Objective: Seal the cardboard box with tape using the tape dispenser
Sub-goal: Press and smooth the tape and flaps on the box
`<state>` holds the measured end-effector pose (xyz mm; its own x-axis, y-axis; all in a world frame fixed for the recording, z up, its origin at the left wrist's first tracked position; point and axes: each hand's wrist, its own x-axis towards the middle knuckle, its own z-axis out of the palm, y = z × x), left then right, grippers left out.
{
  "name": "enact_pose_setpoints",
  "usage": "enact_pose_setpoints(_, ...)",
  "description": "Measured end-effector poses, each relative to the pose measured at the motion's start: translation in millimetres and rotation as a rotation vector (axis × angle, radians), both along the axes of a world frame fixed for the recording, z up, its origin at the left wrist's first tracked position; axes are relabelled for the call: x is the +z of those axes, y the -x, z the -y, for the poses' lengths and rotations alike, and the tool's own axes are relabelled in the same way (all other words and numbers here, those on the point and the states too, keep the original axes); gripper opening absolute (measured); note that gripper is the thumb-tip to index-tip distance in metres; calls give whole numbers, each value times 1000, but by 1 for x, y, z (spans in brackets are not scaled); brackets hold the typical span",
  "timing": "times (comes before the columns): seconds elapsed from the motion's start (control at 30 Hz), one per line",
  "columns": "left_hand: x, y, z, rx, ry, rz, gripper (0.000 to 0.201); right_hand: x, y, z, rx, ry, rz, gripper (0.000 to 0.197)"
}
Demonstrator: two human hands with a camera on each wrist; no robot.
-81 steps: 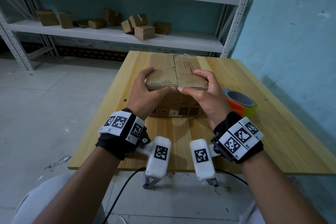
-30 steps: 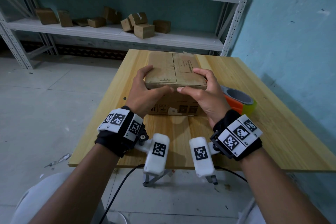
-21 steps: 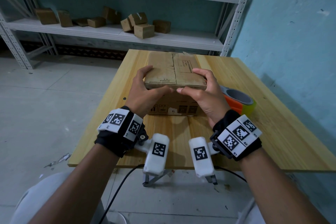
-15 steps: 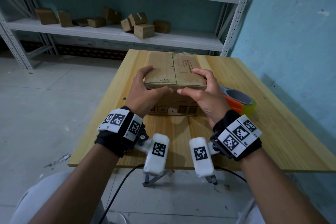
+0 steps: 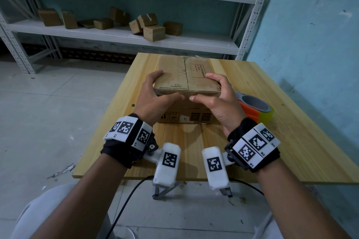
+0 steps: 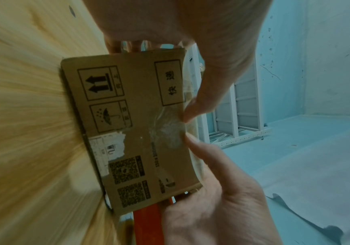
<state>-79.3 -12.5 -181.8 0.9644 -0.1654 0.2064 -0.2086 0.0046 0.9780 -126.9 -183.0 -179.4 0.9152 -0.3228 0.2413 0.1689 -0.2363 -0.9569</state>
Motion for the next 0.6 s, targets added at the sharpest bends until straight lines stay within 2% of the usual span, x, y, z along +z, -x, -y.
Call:
enact_pose_setpoints(0.17, -2, -2, 0, 2, -2, 7, 82, -1, 0, 0, 0, 2, 5, 73)
enact_pose_setpoints(0.43, 0, 0, 0, -2, 7, -11, 87, 0, 0, -1, -5, 17, 6, 73)
enact_pose_setpoints(0.6, 1, 1, -1, -11, 14, -19, 82, 1, 1, 0, -2, 13, 0, 73)
